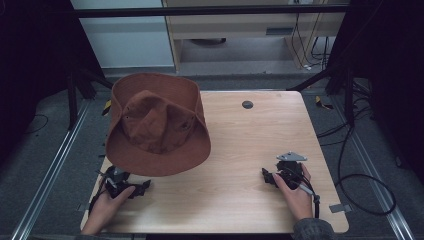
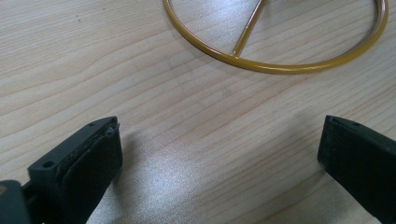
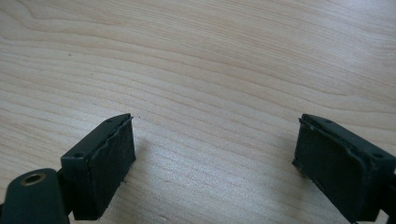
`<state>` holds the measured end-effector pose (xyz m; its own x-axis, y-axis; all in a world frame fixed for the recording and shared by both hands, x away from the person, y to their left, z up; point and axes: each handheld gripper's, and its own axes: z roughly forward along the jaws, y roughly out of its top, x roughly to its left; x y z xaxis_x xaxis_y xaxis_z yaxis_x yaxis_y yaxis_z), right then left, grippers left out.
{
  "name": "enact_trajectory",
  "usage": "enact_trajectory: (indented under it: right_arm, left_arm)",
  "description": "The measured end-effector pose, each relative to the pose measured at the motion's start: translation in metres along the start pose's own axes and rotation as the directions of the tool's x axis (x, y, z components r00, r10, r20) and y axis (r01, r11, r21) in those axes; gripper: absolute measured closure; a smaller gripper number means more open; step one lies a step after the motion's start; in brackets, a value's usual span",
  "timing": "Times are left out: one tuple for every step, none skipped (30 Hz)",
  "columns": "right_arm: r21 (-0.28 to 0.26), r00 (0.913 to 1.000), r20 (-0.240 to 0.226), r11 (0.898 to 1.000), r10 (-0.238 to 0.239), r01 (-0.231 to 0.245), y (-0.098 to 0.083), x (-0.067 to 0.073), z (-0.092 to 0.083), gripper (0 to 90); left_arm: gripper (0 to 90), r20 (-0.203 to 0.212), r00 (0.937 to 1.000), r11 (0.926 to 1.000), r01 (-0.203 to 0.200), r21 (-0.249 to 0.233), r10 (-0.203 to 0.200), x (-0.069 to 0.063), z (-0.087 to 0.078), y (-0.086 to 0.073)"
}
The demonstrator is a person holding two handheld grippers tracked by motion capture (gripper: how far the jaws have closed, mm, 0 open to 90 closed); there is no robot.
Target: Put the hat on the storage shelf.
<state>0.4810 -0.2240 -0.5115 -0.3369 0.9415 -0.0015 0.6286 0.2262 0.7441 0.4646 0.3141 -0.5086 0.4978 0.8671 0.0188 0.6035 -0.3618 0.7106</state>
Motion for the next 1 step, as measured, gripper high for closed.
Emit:
enact_trajectory:
  right_arm:
    - [0.000,1.0000,0.000,1.000,0.000,0.000,0.0000,0.0000,0.0000,11.8]
  left_arm:
    - [0.0,0.000,1.0000,1.0000,0.000,0.000,0.000,0.0000,0.0000,0.0000]
